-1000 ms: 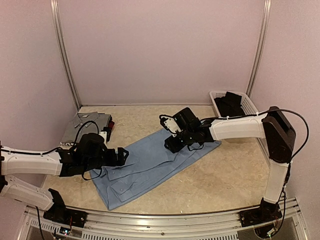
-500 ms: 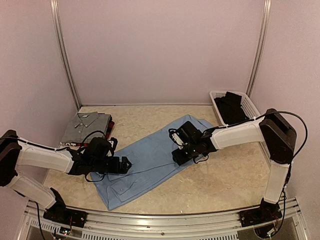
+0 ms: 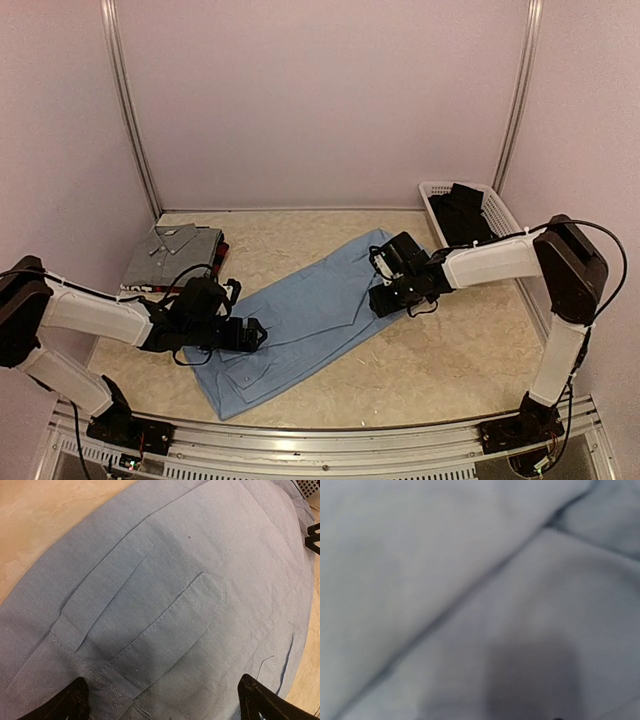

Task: Fold and stack the long sleeve shirts
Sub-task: Rotate the rectangle-folded shirt at the center of the board.

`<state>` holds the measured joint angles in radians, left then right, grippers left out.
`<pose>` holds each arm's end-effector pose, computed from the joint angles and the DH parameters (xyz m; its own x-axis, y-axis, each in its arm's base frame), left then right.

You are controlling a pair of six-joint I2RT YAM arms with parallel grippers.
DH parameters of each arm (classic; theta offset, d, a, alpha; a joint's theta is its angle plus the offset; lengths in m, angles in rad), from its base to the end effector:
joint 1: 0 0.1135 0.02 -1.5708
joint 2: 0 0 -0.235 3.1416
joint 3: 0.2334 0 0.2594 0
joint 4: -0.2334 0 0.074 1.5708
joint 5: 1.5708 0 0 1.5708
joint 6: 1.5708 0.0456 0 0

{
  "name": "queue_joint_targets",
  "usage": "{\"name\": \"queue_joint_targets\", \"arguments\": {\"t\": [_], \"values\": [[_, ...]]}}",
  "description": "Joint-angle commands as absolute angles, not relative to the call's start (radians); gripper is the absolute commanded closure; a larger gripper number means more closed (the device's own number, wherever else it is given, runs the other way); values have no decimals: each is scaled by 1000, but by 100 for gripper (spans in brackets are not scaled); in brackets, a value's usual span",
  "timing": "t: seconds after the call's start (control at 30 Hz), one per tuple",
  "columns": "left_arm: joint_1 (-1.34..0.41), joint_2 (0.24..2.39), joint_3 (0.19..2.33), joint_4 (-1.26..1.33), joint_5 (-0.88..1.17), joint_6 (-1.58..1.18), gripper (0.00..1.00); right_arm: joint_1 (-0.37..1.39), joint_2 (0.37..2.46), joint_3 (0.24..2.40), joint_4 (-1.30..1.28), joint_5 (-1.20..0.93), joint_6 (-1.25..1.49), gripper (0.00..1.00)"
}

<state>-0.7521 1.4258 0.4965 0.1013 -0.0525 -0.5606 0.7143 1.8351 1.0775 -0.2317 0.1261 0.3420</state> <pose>0.1959 -0.1800 0.0917 -0.8045 0.0256 -0.5934 0.2699 0.9057 -0.3269 0.2844 0.2390 0.1109 -0.7953 -0.2491 -0.5527 -0.3513 0.9324 0.0852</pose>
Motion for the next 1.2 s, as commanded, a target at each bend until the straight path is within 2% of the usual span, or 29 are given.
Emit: {"name": "queue_joint_targets", "arguments": {"t": [0.0,0.27,0.57,0.8,1.17], "values": [[-805,1465,469,67,-6,-568,1,647,1859,1071,-207,93,368,42],[-947,1567,548,66,25,-598,1,578,1987,1143,-162,65,297,43],[-1084,1699,657,31,47,-607,1,562,2209,1386,-144,30,220,43],[-1109,1765,745,57,47,-600,1,540,2325,1576,-155,78,87,42],[-1128,1963,1010,14,34,-523,1,471,2398,1782,-182,65,-110,41]]}}
